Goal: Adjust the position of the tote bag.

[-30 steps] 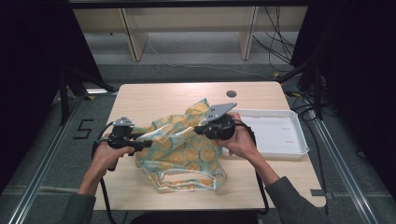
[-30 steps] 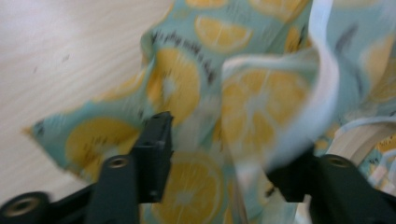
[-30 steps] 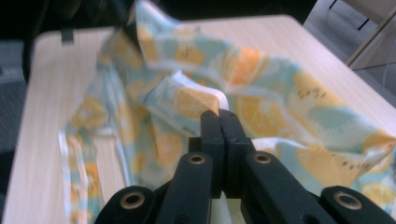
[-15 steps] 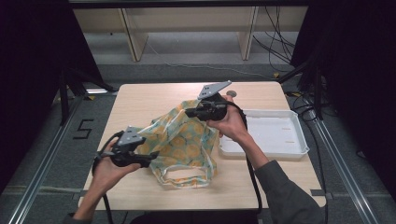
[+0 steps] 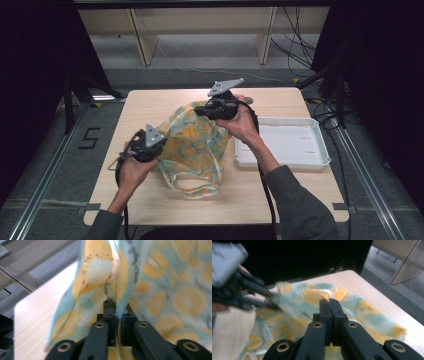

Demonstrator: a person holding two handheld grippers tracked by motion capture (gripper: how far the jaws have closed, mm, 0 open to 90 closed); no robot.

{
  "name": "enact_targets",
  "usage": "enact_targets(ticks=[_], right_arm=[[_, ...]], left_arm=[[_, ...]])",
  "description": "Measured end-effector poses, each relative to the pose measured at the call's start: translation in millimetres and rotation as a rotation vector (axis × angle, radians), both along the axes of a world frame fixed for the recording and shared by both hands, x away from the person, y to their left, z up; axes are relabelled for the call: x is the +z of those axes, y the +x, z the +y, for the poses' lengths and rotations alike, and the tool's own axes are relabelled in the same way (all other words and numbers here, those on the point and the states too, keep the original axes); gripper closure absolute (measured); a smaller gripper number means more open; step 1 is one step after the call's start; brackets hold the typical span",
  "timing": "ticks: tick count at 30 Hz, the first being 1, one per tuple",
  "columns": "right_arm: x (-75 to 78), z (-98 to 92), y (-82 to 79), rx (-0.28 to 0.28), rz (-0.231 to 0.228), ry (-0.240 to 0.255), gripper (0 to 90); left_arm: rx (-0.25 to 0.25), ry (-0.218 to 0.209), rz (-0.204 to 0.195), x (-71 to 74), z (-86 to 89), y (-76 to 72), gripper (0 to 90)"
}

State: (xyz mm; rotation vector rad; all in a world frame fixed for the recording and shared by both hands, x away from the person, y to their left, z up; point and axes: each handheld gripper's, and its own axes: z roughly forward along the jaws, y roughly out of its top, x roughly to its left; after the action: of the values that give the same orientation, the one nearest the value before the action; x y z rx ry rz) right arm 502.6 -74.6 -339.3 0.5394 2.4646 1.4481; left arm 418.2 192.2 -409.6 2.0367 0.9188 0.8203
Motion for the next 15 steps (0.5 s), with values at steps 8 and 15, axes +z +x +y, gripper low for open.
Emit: enact_targets(ticks=[8,15], right_arm=[[-21.3,11.7,29.9,-0.119,-0.011,-0.055,90.0],[-45.1,18.1,48.3,-0.227,-0.008,-0.165,90.0]], left_arm=[[0.023,-0.058,0.082,10.5,22.2,53.4,87.2],[0.085,-0.039,0.159,-9.4,12.2,69.6,86.8]])
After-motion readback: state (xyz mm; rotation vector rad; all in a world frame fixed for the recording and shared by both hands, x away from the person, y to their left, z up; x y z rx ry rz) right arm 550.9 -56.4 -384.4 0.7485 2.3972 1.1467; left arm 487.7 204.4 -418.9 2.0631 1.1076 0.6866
